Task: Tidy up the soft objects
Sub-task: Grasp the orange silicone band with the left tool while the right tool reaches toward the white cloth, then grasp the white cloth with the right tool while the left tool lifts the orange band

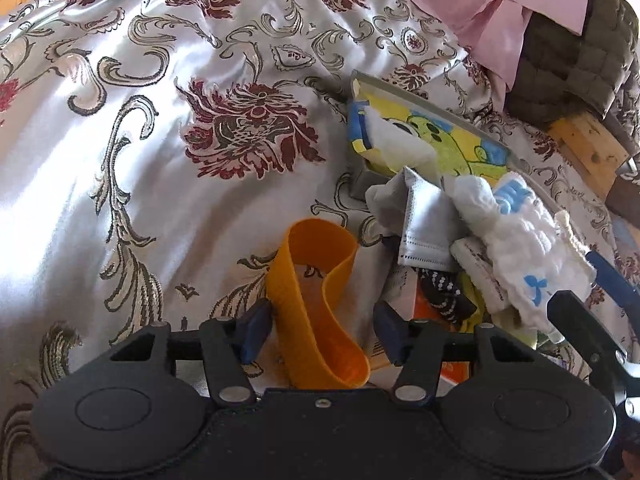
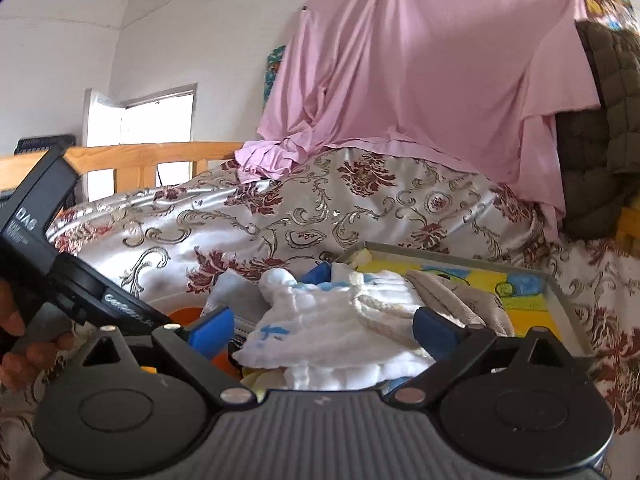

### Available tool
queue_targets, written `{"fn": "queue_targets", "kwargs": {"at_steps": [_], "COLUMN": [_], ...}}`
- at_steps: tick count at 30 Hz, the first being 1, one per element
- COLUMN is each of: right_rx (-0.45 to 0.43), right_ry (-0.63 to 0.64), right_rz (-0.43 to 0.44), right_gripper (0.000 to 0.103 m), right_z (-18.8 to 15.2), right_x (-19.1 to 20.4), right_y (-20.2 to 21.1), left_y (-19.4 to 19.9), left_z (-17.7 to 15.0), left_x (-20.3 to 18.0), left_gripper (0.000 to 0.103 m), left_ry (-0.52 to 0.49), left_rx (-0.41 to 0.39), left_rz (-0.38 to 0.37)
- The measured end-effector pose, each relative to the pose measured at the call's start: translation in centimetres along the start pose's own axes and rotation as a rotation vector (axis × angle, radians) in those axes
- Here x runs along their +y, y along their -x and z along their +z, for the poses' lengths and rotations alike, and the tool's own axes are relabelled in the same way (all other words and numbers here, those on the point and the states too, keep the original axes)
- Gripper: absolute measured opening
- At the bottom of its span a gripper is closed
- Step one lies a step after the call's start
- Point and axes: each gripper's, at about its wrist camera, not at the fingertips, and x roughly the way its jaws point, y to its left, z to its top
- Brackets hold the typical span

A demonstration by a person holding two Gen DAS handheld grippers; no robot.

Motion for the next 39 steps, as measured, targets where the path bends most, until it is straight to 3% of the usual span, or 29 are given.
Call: {"fn": "queue_targets", "kwargs": {"at_steps": [3,6,10,15,18,24,31,39], "right_rx": [-0.032,-0.042,-0.005,-0.037,-0.063,-0.02,0.063,0.036], "right_ry": [0.074,0.128,0.102,0.106,0.148,0.202,0.038,-0.049], "right_rz": [0.012,0.028,0.029,0.021,0.034,0.021,-0.003,-0.024], "right_gripper": [0.097,0.093,0.082,0.08,0.08,0.08,0.076,0.08], "right_z": [-0.1,-0.2,-0.3,-0.3,-0.3,-0.7,-0.9,-0.9], "right_x": [1.2,2.3,2.1,1.9,2.5,3.4,1.0,-1.1], "right_y": [0.5,0.8,0.3,0.9,1.3,0.7,-0.7,-0.6], "left_y": [-0.2,-0.3,-0.2,0.5,1.4,2.4,3.2,4.0], "left_z": [-0.2,-0.2,0.0,0.2,0.5,1.0,1.5,2.0], "left_x": [-0.6,-0.9,0.0,-0.4,-0.8,-0.7,-0.4,-0.6], "left_gripper": [0.055,0.037,0.021,0.012,0.012,0.012,0.012,0.012], "left_ry": [-0.039,-0.077,-0.017,0.01,0.025,0.077,0.115,0.12], "left_rx": [0.002,0.005,0.006,-0.042,-0.105,-0.16,-0.21,-0.25], "left_rz": [0.023,0.046,0.032,0.019,0.013,0.007,-0.007,-0.023]}}
